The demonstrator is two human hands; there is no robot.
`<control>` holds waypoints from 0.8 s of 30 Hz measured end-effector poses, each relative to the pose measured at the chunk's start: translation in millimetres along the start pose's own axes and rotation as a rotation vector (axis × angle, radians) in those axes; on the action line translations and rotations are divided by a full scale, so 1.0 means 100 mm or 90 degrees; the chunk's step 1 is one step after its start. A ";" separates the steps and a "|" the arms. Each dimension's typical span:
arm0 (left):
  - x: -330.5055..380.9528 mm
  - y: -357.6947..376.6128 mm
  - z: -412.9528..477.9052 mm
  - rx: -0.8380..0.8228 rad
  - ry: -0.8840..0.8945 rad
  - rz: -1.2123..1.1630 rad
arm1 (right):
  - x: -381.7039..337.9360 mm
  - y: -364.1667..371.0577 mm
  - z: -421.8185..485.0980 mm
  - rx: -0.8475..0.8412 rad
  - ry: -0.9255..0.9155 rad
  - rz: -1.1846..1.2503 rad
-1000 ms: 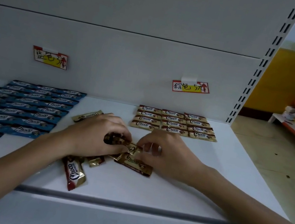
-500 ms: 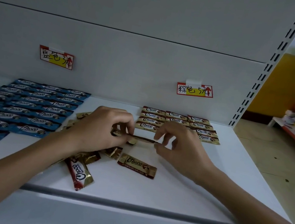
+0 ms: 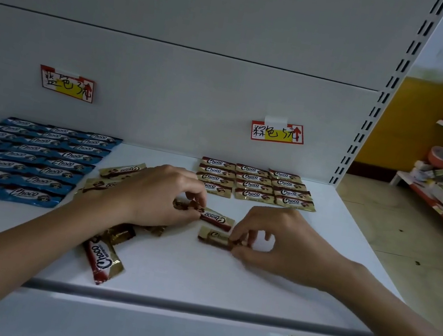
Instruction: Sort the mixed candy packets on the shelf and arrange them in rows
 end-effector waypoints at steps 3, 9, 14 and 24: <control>0.02 0.03 0.04 -0.018 -0.004 0.005 | 0.11 -0.11 0.00 0.067 0.064 0.020; 0.07 0.04 0.06 -0.029 -0.016 -0.014 | 0.37 -0.20 -0.04 0.111 0.212 0.080; 0.15 0.04 0.07 0.027 0.064 -0.081 | 0.45 -0.23 -0.08 0.104 0.203 -0.011; 0.01 0.13 0.10 -0.013 0.038 0.059 | 0.56 -0.12 -0.01 0.097 0.123 -0.051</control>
Point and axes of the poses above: each hand's wrist, its own z-axis towards the middle knuckle, its own y-axis out of the palm, x = y × z, the point moved 2 cm from there along z, towards the middle knuckle, and after that the axes turned 2 degrees about -z, right-handed, at the moved point
